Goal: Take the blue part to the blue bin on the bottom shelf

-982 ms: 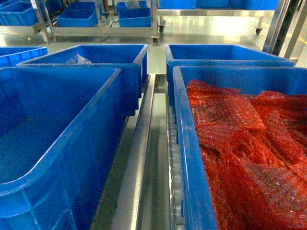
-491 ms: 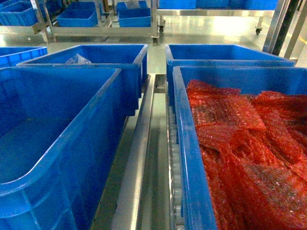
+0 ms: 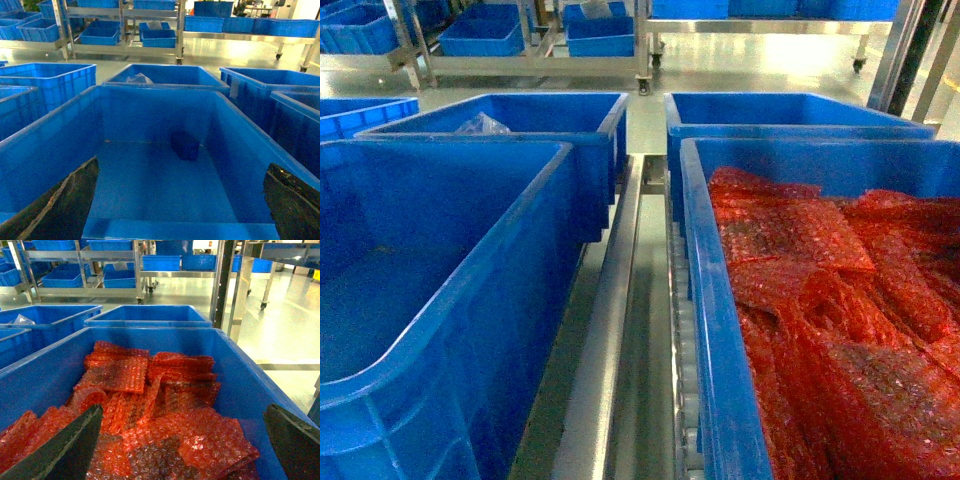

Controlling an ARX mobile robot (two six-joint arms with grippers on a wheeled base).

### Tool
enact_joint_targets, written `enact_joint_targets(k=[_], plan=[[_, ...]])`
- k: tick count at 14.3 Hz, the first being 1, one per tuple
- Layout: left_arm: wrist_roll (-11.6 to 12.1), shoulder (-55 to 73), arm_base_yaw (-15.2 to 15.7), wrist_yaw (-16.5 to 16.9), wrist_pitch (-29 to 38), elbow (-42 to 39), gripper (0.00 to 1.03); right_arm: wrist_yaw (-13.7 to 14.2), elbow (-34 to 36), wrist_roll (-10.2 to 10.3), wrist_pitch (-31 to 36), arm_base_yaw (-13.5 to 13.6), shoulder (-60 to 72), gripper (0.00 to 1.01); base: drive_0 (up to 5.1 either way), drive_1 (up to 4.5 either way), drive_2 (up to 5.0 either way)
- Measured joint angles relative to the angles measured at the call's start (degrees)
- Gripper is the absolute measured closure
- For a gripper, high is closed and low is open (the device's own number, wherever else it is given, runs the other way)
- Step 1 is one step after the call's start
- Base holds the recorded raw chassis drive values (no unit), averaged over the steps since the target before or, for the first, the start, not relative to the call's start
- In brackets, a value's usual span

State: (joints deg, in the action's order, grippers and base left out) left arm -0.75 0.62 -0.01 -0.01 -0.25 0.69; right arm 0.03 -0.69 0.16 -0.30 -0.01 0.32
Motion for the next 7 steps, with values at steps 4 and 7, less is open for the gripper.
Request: enact_joint_targets(k=[4, 7], plan=[[0.0, 0.0, 0.0, 0.0, 0.0, 0.0, 0.05, -0.02, 0.0, 0.0, 0.0, 0.0, 0.0, 0.03, 0.0, 0.0, 0.0], [0.0, 0.0, 0.0, 0.0, 0.0, 0.0, 0.05, -0.02, 0.0, -0.02, 0.02, 0.0, 0.0, 0.03, 0.0, 0.0, 0.0]])
